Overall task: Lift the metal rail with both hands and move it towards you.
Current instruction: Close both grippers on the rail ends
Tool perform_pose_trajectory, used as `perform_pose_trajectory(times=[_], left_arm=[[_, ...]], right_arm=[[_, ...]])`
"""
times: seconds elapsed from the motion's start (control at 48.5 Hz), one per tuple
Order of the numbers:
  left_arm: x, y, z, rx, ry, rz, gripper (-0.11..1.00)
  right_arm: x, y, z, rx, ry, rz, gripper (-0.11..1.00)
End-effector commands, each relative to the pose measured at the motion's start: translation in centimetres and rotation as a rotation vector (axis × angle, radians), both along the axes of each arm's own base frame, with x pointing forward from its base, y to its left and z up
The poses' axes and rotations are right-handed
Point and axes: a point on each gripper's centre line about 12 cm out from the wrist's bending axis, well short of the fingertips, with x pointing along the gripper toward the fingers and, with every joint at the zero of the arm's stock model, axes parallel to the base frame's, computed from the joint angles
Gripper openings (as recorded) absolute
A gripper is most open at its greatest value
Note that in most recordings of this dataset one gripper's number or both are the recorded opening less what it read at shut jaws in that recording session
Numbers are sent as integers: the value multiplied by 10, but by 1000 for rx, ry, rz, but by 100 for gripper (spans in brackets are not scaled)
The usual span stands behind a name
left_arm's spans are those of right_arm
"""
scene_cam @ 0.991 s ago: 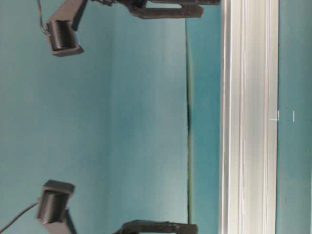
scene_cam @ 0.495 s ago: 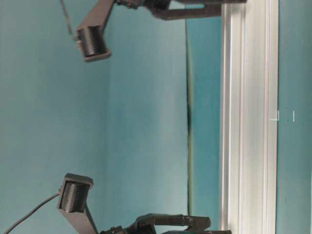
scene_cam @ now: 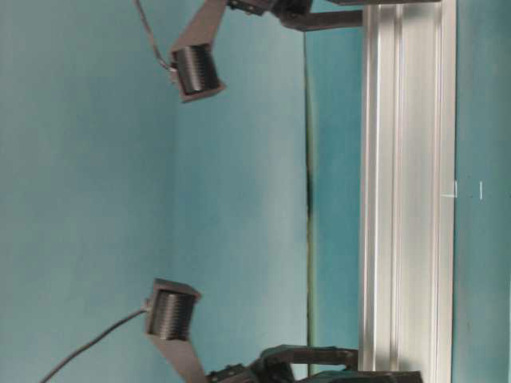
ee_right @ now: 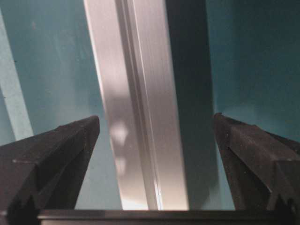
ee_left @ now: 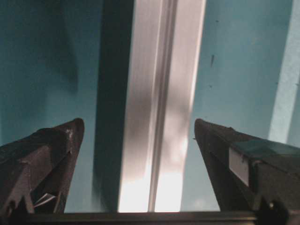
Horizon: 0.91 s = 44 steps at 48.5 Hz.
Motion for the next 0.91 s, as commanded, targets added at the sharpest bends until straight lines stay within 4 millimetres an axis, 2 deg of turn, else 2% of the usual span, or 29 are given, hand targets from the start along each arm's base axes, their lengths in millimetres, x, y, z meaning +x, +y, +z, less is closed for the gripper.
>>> perform_pose_trajectory(times=[0.0, 0.33, 0.722, 0.805, 0.887], left_arm=[[1, 2, -3, 3, -4, 1, 97], [-1, 1, -7, 3, -6, 0, 97], [0, 1, -7, 5, -24, 3, 95], [-1, 1, -7, 5, -24, 3, 91], [-4, -1, -9, -2, -18, 9, 75]], right_arm=[[1, -3, -4, -2, -6, -11, 100], [-3, -11, -6, -5, -2, -32, 100], [-1, -7, -7, -3, -5, -22, 100], [0, -3, -7, -3, -5, -11, 97], [1, 0, -6, 0, -3, -6, 88]])
